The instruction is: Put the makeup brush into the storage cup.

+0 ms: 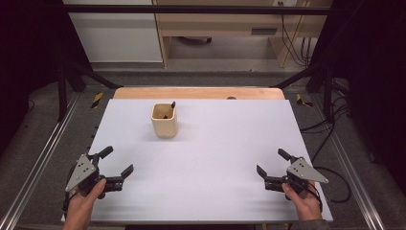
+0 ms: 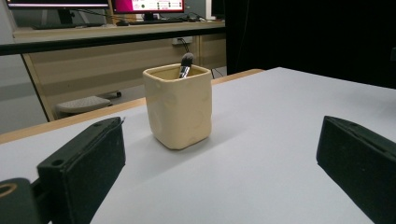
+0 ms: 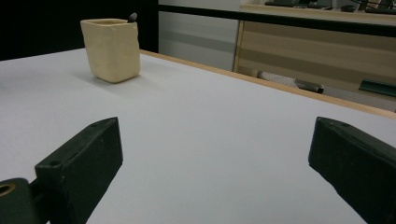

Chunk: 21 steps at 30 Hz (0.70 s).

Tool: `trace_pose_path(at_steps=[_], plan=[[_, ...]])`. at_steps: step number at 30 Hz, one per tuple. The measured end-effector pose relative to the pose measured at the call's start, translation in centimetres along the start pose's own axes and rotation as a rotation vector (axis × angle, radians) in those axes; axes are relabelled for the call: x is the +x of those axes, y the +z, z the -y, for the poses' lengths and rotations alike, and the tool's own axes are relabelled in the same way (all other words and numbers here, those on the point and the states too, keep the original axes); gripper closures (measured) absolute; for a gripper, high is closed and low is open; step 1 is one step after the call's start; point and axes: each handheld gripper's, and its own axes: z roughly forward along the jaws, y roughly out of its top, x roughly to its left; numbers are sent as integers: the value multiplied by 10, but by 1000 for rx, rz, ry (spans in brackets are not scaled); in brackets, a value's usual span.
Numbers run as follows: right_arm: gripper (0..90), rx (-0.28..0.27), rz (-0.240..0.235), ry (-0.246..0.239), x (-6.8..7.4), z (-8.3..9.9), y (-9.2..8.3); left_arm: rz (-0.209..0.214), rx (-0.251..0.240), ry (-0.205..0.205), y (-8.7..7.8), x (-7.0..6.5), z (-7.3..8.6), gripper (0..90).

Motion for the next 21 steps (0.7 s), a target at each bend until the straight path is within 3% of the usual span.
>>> trace_pose_path(at_steps=[13, 21], plan=[[27, -11, -8, 2, 1, -1, 2, 13, -21, 15, -3, -6, 11, 10], [25, -8, -12, 7, 3, 1, 5, 12, -44, 34, -5, -8, 8, 9]])
